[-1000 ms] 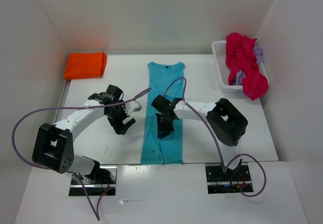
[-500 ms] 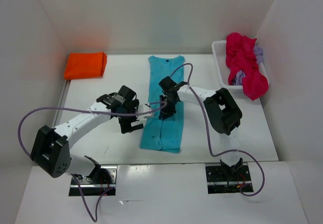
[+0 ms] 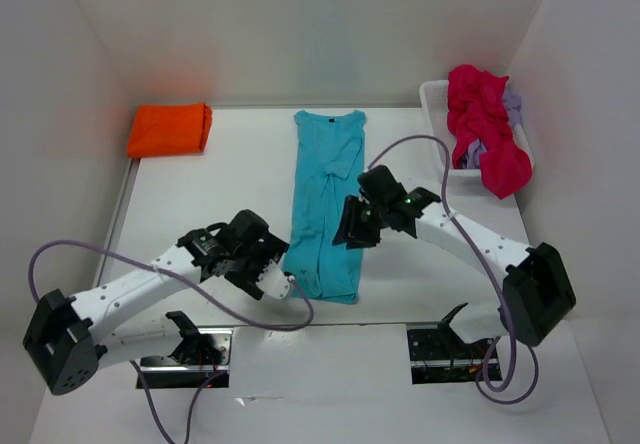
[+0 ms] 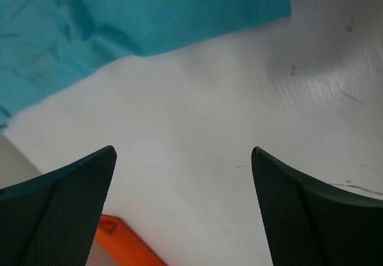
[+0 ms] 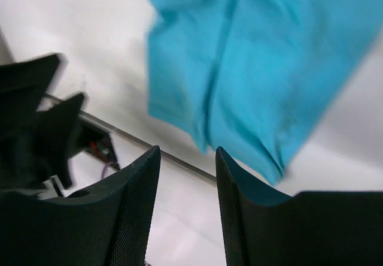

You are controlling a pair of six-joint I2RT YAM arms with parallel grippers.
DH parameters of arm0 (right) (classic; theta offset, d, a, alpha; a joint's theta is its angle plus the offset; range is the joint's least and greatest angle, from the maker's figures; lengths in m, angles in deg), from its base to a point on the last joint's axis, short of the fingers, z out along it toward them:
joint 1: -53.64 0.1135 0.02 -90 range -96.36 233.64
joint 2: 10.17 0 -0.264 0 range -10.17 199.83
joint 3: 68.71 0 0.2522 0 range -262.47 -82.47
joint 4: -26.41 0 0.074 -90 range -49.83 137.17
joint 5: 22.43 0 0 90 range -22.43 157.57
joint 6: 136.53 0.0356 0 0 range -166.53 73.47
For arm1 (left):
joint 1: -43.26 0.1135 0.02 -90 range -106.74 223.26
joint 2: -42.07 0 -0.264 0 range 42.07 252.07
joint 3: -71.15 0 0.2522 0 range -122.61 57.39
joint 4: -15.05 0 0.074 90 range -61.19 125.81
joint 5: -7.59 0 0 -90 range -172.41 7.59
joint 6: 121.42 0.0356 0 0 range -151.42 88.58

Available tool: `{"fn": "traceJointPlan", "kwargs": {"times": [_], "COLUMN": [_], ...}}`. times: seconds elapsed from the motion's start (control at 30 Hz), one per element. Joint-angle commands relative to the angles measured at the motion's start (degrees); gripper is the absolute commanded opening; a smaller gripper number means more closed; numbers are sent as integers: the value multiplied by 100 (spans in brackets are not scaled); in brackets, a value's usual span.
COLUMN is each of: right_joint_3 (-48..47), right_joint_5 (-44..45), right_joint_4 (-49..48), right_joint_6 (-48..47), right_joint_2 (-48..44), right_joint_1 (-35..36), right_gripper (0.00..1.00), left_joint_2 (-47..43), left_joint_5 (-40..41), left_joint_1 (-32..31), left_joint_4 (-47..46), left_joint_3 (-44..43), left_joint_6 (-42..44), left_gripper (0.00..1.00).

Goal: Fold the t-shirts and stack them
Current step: Grab the bottom of the folded rectangular tshirt with both arms

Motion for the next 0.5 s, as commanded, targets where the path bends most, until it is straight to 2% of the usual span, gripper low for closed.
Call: {"fn": "traceJointPlan", "kwargs": {"times": [0.0, 0.1, 0.3, 0.47], "right_joint_3": [963, 1341, 1825, 2238], "right_joint_5": [350, 482, 325, 264], "right_joint_4": [244, 243, 59, -326], "right_joint_6": [712, 924, 1003, 1126], "right_joint_2": [-346, -584, -505, -435], "right_joint_1": [47, 47, 108, 109], "right_gripper": [48, 48, 48, 47], "left_joint_2": [-493, -424, 164, 411], "left_joint_5": [-356, -663, -603, -410], "left_joint_1": [-111, -321, -814, -867], "left_joint_4": [-383, -331, -251, -883], "left_joint_3": [351, 413, 703, 1002], "left_joint_6": [1556, 1994, 2602, 2821], "left_gripper": [100, 100, 98, 98]}}
